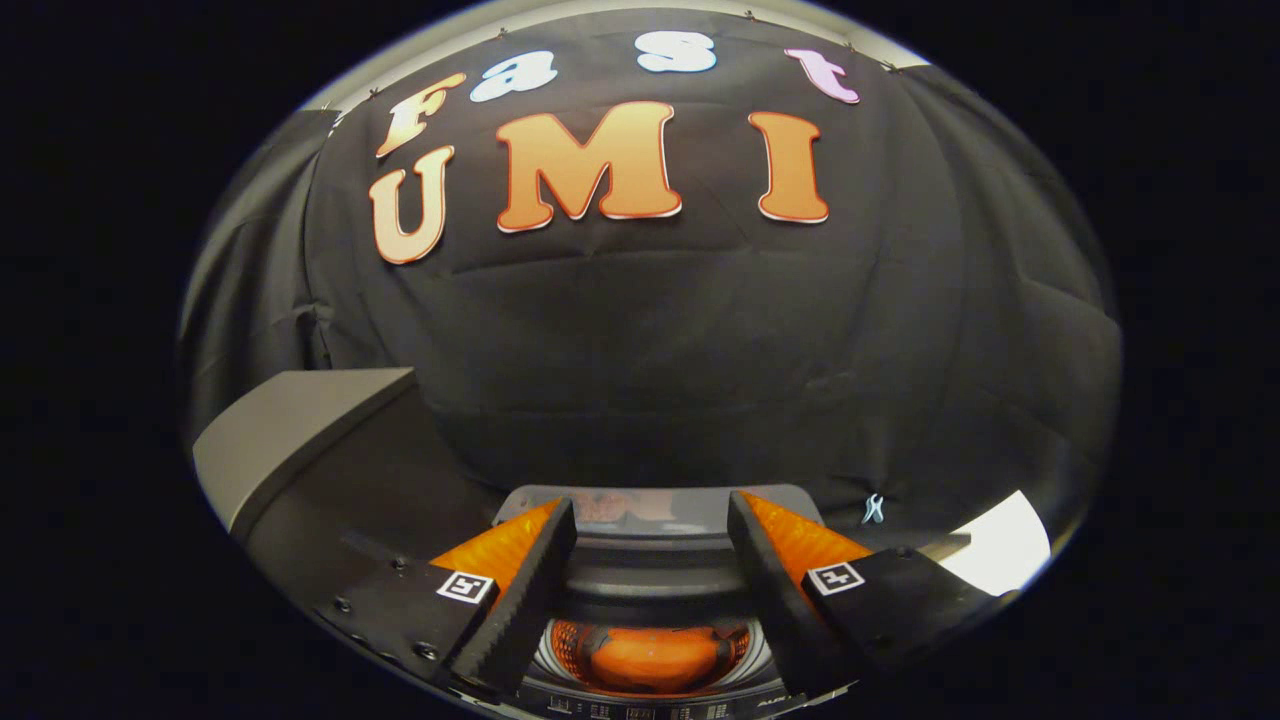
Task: Put the clothes into the washing machine and then close the washing machine lid.
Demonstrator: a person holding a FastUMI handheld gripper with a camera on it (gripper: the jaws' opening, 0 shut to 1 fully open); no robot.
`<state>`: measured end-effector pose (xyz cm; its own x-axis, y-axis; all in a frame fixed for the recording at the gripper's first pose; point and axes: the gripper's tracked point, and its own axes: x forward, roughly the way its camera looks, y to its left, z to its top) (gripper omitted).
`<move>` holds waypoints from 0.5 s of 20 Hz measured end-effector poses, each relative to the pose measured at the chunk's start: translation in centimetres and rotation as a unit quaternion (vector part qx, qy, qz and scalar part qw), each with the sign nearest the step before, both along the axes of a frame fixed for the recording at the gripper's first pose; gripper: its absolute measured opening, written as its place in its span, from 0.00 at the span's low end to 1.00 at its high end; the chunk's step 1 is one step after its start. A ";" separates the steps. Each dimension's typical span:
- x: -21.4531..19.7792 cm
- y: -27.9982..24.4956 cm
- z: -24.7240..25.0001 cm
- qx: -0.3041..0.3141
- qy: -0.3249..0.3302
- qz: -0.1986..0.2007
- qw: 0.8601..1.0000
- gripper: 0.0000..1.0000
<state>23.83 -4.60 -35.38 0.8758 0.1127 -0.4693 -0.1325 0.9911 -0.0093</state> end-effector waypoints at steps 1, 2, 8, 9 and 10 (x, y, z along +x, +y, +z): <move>-0.5 -0.1 -0.8 0.004 0.009 -0.002 1.000 0.99; -0.7 -0.2 -1.5 0.006 0.014 -0.006 1.000 0.99; -2.7 -0.6 -6.0 0.008 0.056 -0.018 0.998 0.98; -3.1 -0.6 -6.7 0.008 0.064 -0.018 0.998 0.98; -3.4 -0.6 -7.3 0.010 0.071 -0.019 0.997 0.98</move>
